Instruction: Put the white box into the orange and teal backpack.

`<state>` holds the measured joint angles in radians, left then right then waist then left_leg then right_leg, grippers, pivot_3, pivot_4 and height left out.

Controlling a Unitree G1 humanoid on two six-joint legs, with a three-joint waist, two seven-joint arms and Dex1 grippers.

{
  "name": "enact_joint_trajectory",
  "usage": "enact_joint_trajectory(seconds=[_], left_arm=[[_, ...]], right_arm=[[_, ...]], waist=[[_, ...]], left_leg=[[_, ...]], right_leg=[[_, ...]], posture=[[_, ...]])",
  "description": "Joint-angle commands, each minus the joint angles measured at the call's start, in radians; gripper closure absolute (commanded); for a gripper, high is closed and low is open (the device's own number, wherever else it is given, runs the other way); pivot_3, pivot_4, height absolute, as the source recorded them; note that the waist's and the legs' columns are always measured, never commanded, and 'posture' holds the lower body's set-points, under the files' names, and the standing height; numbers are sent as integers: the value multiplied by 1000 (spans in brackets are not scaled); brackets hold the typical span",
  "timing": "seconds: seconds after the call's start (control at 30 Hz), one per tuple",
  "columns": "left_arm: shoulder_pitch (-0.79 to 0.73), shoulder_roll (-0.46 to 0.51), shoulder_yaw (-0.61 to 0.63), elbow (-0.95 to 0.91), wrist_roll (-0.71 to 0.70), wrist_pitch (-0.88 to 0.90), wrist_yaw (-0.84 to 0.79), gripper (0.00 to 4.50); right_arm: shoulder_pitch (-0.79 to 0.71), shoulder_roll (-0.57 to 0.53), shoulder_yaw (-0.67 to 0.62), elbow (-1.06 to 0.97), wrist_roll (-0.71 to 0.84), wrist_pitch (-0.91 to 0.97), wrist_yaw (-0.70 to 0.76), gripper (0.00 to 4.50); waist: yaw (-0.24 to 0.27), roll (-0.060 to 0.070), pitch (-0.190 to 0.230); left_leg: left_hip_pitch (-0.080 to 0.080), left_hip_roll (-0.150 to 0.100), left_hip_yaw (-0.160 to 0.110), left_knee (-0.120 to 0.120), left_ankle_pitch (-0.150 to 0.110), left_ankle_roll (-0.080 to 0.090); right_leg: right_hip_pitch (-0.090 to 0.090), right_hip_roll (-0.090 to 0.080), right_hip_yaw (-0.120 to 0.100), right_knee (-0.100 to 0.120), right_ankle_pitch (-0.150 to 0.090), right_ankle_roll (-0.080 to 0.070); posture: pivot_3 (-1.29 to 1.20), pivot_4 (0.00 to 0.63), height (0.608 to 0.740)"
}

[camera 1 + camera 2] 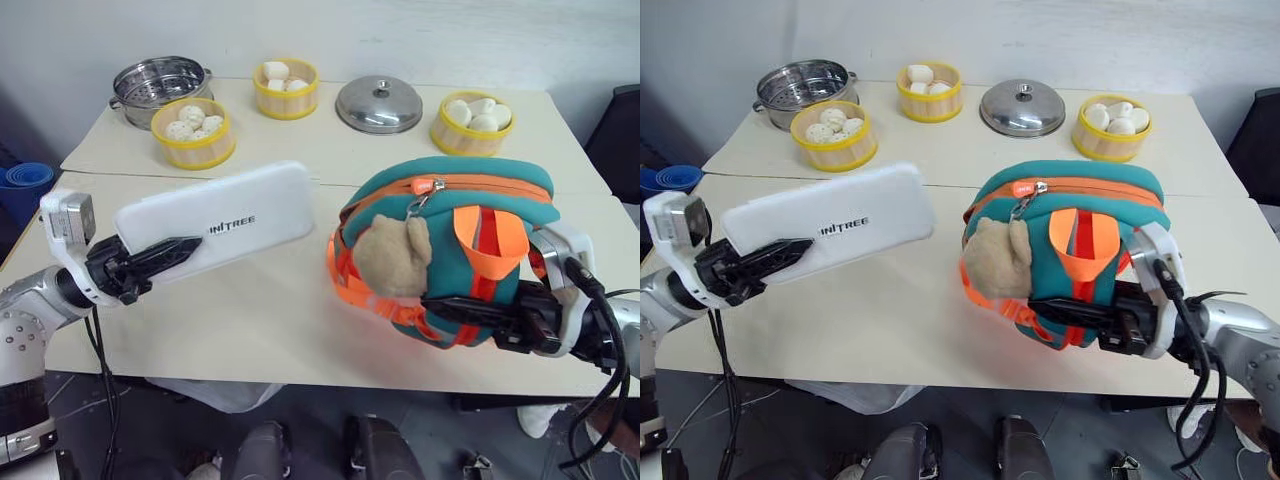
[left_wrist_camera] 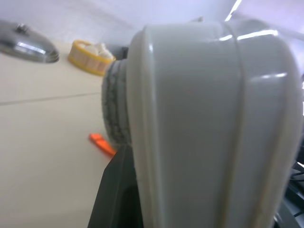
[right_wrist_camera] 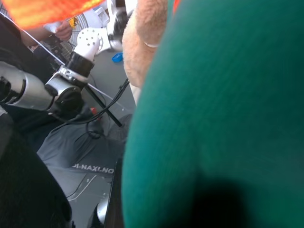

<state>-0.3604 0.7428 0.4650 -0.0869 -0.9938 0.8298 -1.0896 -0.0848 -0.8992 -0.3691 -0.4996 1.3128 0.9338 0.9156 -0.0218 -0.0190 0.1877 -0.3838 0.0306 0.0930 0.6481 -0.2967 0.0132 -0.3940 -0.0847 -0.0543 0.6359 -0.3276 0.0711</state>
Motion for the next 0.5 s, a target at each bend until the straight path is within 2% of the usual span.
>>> enact_joint_trajectory(seconds=[0.03, 0.13, 0.3, 0.5], left_arm=[[-100, -32, -68, -40, 33, -88, 1, 3314], [-201, -55, -173, -47, 76, -118, -24, 3314], [-266, -54, -350, 17, 273, -296, -142, 3314], [-359, -81, -431, 135, 413, -401, -124, 3314]], right_arm=[[10, -11, 2, 7, -49, -28, 41, 4474], [-20, 1, 20, 21, -68, -38, 39, 4474], [-41, 25, 39, 14, -74, -39, 21, 4474], [-36, 51, 38, -8, -64, -43, -7, 4474]], waist=[[7, 0, 0], [14, 0, 0], [18, 0, 0], [21, -1, 0]], left_leg=[[0, 0, 0, 0, 0, 0], [-1, -1, 1, 2, 1, 1], [-1, 0, 2, 2, 3, -3], [-3, 0, 1, 5, 3, -2]], right_leg=[[0, 0, 0, 0, 0, 0], [0, 1, 0, 0, 1, 2], [-1, 3, 0, 0, 1, 2], [-1, 4, 0, 0, 2, 3]], posture=[[0, 150, 740], [0, 150, 740], [0, 150, 740], [0, 150, 740]])
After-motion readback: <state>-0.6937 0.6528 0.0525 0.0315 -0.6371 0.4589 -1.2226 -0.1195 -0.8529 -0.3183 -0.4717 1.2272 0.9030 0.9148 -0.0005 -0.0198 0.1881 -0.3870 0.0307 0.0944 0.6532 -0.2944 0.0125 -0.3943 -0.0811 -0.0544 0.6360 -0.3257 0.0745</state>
